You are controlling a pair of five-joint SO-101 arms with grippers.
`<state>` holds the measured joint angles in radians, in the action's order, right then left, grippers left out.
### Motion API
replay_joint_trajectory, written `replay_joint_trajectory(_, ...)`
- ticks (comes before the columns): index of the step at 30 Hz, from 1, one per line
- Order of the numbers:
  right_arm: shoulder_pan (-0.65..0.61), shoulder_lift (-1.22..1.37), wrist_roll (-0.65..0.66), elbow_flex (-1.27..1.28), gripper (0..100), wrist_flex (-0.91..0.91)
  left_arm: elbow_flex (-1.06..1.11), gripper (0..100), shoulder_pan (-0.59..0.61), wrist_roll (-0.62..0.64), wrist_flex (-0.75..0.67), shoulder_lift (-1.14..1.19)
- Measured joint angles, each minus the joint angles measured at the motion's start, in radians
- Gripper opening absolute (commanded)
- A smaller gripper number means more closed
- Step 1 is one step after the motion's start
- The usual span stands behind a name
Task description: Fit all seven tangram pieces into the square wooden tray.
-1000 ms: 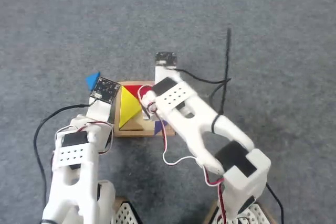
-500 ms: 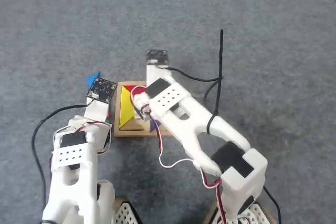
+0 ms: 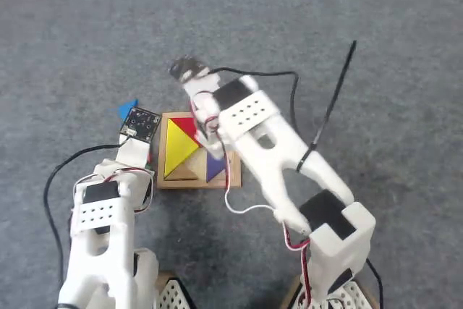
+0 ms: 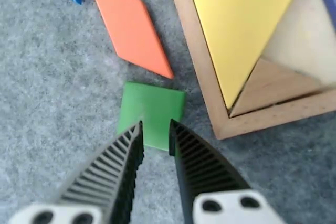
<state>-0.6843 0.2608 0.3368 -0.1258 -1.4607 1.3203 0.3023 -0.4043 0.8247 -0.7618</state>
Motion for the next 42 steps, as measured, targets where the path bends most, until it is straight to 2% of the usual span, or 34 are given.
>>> replay_joint_trajectory(3, 0.025, 0.0, 0.322, 0.052, 0.9, -0.009, 0.0, 8, 0.0, 0.0, 0.0, 0.0)
replay_joint_trajectory(5, 0.026, 0.0, 0.451, 0.133, 0.9, 0.048, 0.0, 8, 0.002, 0.003, 0.0, 0.0)
replay_joint_trajectory(10, 0.025, -0.023, 0.611, 0.42, 0.9, 0.361, 0.0, 8, 0.002, 0.0, 0.0, -0.006)
replay_joint_trajectory(14, 0.028, -0.124, 0.634, 0.574, 1.2, 0.545, 0.0, 8, 0.002, 0.0, 0.0, -0.006)
replay_joint_trajectory(17, 0.028, -0.146, 0.62, 0.589, 1.3, 0.583, 0.0, 8, 0.002, 0.0, 0.0, -0.006)
replay_joint_trajectory(22, 0.026, -0.146, 0.483, 0.589, 1.3, 0.598, 0.0, 8, 0.005, 0.009, -0.003, -0.006)
replay_joint_trajectory(30, 0.0, -0.192, 0.359, 0.589, 0.9, 0.606, -0.037, 8, 0.175, 0.201, -0.029, -0.006)
replay_joint_trajectory(37, -0.02, -0.19, 0.153, 0.589, 0.9, 0.795, -0.049, 7, 0.206, 0.285, -0.029, -0.014)
replay_joint_trajectory(42, -0.025, -0.114, 0.028, 0.589, 0.9, 0.911, -0.041, 8, 0.255, 0.328, -0.029, -0.109)
